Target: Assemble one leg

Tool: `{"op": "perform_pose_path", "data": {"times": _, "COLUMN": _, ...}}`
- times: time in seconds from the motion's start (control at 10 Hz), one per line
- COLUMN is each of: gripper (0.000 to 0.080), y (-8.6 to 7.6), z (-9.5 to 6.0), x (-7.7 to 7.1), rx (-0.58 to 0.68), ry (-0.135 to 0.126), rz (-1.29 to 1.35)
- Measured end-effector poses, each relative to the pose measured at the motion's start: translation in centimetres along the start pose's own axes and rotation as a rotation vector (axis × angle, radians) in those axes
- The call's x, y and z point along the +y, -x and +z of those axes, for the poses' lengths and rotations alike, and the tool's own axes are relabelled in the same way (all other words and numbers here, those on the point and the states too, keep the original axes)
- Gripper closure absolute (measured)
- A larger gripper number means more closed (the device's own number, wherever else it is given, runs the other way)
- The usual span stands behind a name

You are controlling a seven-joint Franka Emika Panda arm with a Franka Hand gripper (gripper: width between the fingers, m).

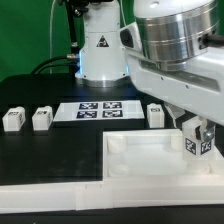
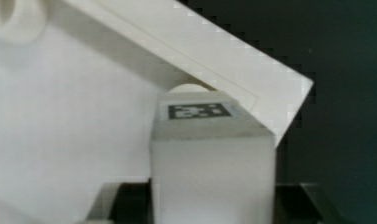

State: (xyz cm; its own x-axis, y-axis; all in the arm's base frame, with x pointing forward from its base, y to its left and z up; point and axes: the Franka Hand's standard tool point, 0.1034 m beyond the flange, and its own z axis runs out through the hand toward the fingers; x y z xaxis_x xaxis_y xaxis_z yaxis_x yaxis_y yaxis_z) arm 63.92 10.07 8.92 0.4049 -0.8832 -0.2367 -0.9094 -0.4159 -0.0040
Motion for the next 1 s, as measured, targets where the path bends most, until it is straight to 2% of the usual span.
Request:
{"op": "perform_pose_path", "data": {"times": 0.3, "gripper": 0.0507, "y": 0.3, "z": 0.0, "x": 0.0, "rx": 0.009, "ry": 0.000, "rz": 0.253}}
{"op": "perform_pose_path", "data": {"times": 0.5, "gripper": 0.0507, "y": 0.6, "z": 0.1, "x": 0.1, "rx": 0.024, "ry": -0.020, "rz": 0.389}}
{"op": "perform_pose_path", "data": {"times": 0.8, "gripper": 0.0501, "y": 0.7, "z": 0.1, "x": 0.1, "rx": 0.031, "ry": -0.025, "rz": 0.377}}
{"op": "perform_pose_path", "data": {"times": 0.9, "gripper": 0.0295, "y": 0.8, "z": 0.1, "x": 0.1, "rx": 0.032, "ry": -0.023, "rz": 0.316}}
{"op": "perform_pose_path", "data": {"times": 1.0, "gripper": 0.0295, "y": 1.1, "z": 0.3, "x": 0.0, "rx": 0.036, "ry": -0.011, "rz": 0.232}}
